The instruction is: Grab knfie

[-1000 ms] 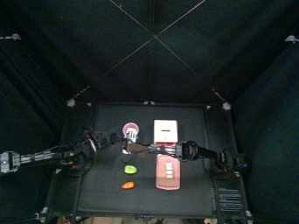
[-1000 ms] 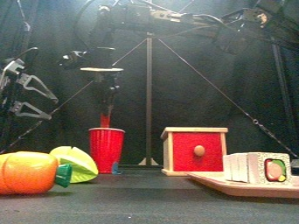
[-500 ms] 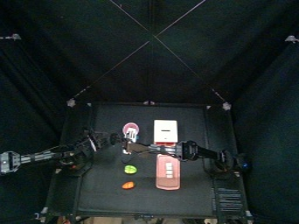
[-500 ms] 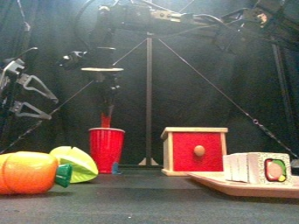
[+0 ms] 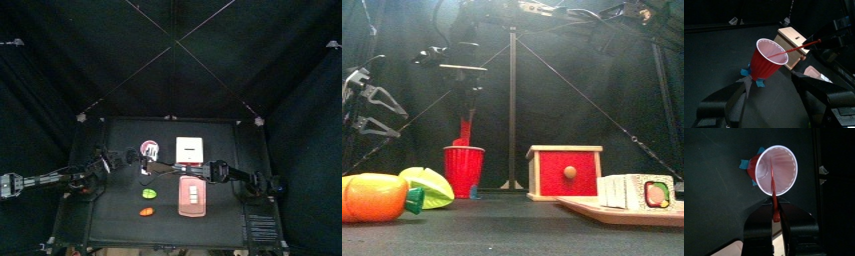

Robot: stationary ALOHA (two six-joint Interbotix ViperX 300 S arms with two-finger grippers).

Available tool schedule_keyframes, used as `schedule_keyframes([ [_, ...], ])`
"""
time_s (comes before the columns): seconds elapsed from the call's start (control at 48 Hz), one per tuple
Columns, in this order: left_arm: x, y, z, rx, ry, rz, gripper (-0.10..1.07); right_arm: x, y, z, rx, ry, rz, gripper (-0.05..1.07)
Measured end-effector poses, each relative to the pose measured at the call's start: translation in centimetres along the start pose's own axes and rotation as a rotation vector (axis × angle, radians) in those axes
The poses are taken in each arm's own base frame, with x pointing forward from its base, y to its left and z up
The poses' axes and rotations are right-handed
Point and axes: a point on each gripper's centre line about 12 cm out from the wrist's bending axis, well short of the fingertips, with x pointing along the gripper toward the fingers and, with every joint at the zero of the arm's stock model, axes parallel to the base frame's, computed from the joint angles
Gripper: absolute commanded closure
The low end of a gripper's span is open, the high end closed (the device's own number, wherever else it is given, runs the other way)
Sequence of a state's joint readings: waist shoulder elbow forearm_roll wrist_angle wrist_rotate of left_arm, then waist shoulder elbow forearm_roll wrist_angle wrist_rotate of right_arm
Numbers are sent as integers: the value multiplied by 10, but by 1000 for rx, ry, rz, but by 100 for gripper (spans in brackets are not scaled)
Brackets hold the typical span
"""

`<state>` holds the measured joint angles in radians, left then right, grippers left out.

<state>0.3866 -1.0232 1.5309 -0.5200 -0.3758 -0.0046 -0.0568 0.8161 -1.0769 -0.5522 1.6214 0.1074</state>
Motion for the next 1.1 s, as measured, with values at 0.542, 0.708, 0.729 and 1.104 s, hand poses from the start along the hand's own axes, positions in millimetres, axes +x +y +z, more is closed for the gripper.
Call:
schedule_keyframes([
  [0.542,0,1,-1,0,2,3,0,-34,-3,-5,4,-19,9,74],
  [0.708,0,1,0,0,1,3,0,-35,-2,-5,2,-20,11,74],
  [0.729,0,1,0,-1,1,3,0,-35,-2,-5,2,-22,13,74],
  [1.104,0,1,-1,-1,2,3,0,-78,-19,-17,27,-21,26,74],
])
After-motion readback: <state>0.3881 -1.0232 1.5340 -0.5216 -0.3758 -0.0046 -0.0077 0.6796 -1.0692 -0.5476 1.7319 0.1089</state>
